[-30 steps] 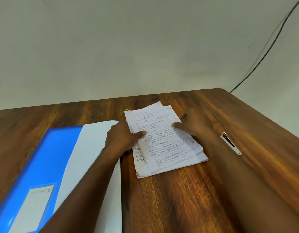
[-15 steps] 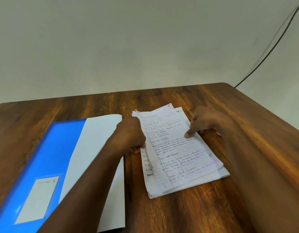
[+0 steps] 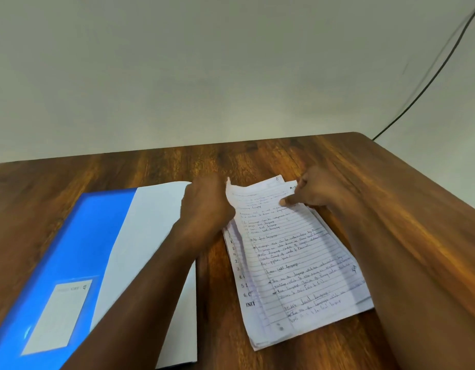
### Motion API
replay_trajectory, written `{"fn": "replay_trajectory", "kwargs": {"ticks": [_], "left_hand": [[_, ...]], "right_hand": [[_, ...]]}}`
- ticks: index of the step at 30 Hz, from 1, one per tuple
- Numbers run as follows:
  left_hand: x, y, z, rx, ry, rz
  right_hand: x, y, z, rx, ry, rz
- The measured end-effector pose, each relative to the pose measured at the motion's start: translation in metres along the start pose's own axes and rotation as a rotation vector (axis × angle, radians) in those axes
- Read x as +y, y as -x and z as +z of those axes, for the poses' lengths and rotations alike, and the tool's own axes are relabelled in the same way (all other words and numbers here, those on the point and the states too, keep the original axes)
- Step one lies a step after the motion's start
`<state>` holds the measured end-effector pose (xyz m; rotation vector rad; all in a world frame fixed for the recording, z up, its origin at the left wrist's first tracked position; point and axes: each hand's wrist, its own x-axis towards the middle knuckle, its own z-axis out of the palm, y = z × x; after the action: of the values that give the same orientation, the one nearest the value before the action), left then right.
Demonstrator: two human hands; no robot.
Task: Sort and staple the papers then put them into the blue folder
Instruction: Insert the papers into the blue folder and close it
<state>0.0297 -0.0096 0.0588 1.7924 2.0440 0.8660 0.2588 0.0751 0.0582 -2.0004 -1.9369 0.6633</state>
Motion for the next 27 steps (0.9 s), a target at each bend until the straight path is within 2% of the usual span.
{"fn": "replay_trajectory", "kwargs": {"ticks": [6, 13, 17, 21, 23, 25, 27], "left_hand": [[-0.011, -0.001, 0.019, -0.019, 0.003, -0.005], [-0.015, -0.006, 0.015, 0.131, -0.009, -0.037], [-0.015, -0.006, 0.021, 0.146, -0.106, 0.069], [-0.021, -0.009, 0.029, 0.017, 0.111, 0.204], [-0.025, -0.009, 0.033, 0.011, 0.177, 0.229], [-0.029, -0.01, 0.037, 0.002, 0.216, 0.273], [-0.034, -0.012, 0.04, -0.011, 0.225, 0.365]], "right_hand": [[-0.001, 0.004, 0.002, -0.085, -0.126, 0.04], [-0.009, 0.007, 0.001, -0.103, -0.15, 0.004], [-0.019, 0.013, -0.01, -0.171, -0.092, -0.132], [-0.027, 0.02, -0.018, -0.368, -0.076, -0.292], [-0.032, 0.026, -0.018, -0.461, -0.043, -0.332], [-0.032, 0.034, -0.025, -0.546, -0.045, -0.342], [-0.024, 0.039, -0.038, -0.533, -0.129, -0.293]]}}
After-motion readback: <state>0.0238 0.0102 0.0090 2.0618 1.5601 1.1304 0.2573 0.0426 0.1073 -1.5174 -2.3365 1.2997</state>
